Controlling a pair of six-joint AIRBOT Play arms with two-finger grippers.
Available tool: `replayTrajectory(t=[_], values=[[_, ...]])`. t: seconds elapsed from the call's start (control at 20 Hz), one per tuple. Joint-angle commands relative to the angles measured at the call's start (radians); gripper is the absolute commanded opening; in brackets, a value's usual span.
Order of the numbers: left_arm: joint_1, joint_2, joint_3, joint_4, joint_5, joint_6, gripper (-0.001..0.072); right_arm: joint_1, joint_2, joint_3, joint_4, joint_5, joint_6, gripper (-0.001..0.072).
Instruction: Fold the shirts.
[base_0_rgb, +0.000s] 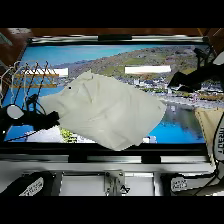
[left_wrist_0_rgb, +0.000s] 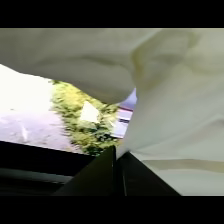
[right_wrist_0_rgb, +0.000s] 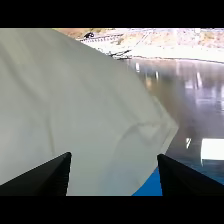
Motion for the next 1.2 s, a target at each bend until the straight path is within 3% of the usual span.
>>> replayTrajectory(t=[0.0,0.15,0.35,1.0,1.15], values=[[0.172,0.058,0.002,0.093,-0.077,0.050,0.0048,0.087,-0.064,0.001,0.006,-0.053,-0.039,0.0670],[0.264,0.066,0.002,0.092,-0.093,0.098,0.0048,0.122,-0.156,0.001,0.127,-0.118,-0.042,0.0669],[0.263,0.066,0.001,0.059,-0.100,0.136,0.0048,0.132,-0.297,0.002,0.315,-0.107,-0.037,0.0669],[0.252,0.066,0.001,-0.028,-0.041,0.140,0.0048,0.211,-0.384,0.002,0.359,-0.042,-0.049,0.0658],[0.252,0.066,0.002,-0.039,-0.040,0.140,0.0049,0.248,-0.386,0.002,0.357,-0.058,-0.052,0.0519]])
